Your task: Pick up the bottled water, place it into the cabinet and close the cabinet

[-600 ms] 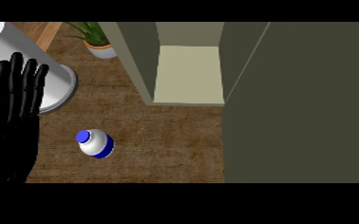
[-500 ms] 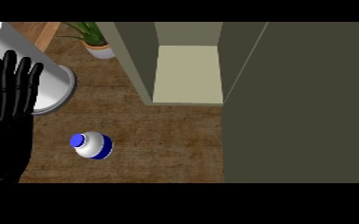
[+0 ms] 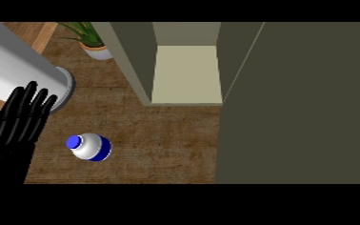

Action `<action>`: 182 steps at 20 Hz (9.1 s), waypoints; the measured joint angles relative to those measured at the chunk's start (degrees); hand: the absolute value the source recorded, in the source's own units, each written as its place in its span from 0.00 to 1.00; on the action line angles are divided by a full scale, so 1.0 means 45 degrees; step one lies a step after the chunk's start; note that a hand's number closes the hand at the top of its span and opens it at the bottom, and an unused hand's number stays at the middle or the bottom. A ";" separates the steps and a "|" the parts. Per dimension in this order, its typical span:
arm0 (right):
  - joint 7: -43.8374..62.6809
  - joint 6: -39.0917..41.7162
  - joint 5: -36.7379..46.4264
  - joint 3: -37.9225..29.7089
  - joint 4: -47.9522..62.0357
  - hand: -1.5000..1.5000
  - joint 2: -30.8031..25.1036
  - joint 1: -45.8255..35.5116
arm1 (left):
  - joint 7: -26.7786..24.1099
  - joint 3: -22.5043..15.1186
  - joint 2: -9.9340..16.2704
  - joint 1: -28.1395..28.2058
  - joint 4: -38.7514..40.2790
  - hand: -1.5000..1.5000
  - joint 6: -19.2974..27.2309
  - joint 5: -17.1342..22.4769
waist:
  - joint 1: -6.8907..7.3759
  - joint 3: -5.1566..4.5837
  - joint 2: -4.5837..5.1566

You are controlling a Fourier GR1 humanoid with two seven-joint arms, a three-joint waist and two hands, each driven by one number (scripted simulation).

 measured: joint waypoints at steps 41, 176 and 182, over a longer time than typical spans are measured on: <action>-0.2973 0.1899 0.0686 0.2024 -0.2439 0.00 -0.0442 0.7699 | -0.5027 0.2102 -0.1054 0.0762 0.7440 0.00 -0.0875 -0.2230 | -0.0231 -0.0007 0.0026; -0.5609 0.4631 -0.0593 0.0233 -0.1437 0.00 -0.0810 0.9044 | -1.0259 -0.2797 -0.1816 -1.7607 2.5083 0.00 0.6666 0.4310 | -0.0723 -0.0013 0.0276; -0.5301 0.4358 -0.0500 0.1086 -0.1550 0.00 -0.0475 0.9297 | -1.0539 -0.2847 -0.2060 -1.6772 2.4413 0.00 0.6259 0.4319 | -0.0426 -0.0009 0.0119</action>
